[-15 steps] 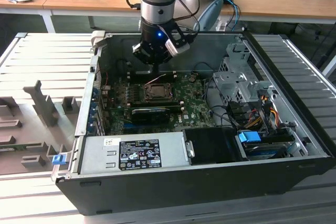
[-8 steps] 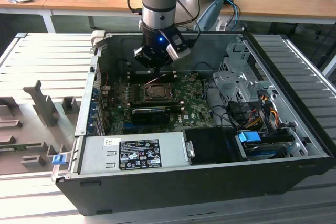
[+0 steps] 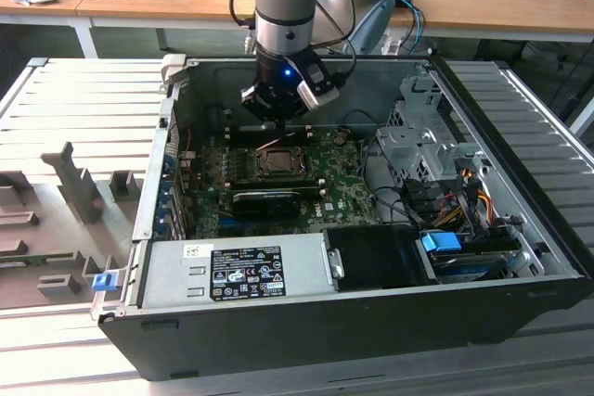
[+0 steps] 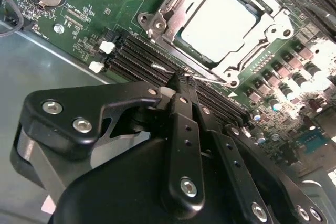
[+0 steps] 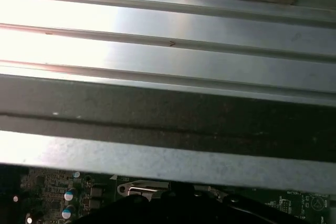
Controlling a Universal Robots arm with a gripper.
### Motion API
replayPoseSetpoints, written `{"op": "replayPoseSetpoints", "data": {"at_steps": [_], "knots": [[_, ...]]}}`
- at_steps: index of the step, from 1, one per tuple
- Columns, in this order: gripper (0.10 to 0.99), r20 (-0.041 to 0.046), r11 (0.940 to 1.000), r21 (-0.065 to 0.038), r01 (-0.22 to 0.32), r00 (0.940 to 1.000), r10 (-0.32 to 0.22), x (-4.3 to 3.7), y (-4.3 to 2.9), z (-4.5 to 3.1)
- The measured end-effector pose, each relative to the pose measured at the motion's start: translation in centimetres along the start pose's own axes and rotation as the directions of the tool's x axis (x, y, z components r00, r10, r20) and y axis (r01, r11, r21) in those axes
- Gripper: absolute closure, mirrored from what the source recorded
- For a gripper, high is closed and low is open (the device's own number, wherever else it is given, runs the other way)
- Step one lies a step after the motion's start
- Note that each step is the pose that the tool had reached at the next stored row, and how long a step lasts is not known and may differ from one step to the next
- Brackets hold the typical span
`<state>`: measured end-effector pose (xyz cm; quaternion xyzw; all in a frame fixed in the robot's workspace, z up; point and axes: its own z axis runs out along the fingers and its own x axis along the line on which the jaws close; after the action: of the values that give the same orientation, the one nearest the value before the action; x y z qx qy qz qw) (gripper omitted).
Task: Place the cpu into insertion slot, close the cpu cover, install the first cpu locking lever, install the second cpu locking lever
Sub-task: 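Install the first cpu locking lever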
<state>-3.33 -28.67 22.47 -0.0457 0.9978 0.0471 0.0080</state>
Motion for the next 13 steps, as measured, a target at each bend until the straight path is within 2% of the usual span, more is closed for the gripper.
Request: {"op": "replayPoseSetpoints", "data": {"at_steps": [8, 13], "knots": [[0.980, 0.0013, 0.9999, -0.002, -0.011, 0.9999, 0.011, -0.63, -0.07, 0.58], [0.980, 0.0019, 0.9999, -0.009, -0.012, 0.9999, 0.012, -0.99, -0.14, 1.00]]}}
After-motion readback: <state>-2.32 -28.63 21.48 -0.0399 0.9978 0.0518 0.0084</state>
